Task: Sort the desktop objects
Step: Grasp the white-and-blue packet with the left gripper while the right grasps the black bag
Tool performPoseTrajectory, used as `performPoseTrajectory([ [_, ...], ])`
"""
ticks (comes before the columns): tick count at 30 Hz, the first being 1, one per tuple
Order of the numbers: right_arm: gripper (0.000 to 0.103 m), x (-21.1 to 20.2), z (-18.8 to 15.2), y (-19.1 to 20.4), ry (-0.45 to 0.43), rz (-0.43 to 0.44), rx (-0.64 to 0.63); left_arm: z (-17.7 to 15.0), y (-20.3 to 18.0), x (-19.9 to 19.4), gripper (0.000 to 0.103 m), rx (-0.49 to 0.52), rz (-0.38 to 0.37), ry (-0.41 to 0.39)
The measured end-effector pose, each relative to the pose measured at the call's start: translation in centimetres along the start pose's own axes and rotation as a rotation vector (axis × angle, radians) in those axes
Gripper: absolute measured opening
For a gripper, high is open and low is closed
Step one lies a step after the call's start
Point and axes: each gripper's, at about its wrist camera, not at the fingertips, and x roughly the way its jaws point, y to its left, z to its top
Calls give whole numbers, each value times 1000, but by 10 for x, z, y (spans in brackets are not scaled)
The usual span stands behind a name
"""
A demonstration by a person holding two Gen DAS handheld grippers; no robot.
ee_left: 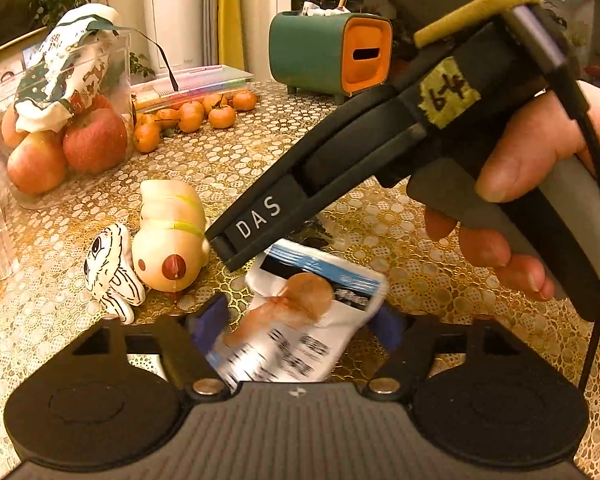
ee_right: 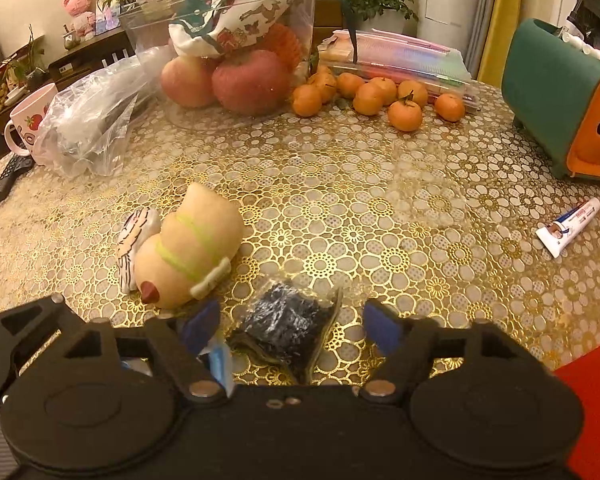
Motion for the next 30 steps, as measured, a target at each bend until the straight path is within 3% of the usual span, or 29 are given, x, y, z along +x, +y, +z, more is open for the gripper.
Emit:
performPoseTrajectory([
  [4,56,-3,-1,-3,-10,7,10,0,-1,-2,63,-9,9,-6],
  [7,50,-6,-2,-6,-23,0,21,-1,-1,-5,45,-30,42,-13],
  [10,44,-10,-4,-12,-25,0,39,-1,1,-8,38,-59,52,-14],
  [17,41,-25,-16,-20,-29,-12,41,-2,-5,-14,32,-76,97,-19],
  [30,41,-75,-52,-33,-17,18,73,-4,-17,-38,28,-196,114,-15],
])
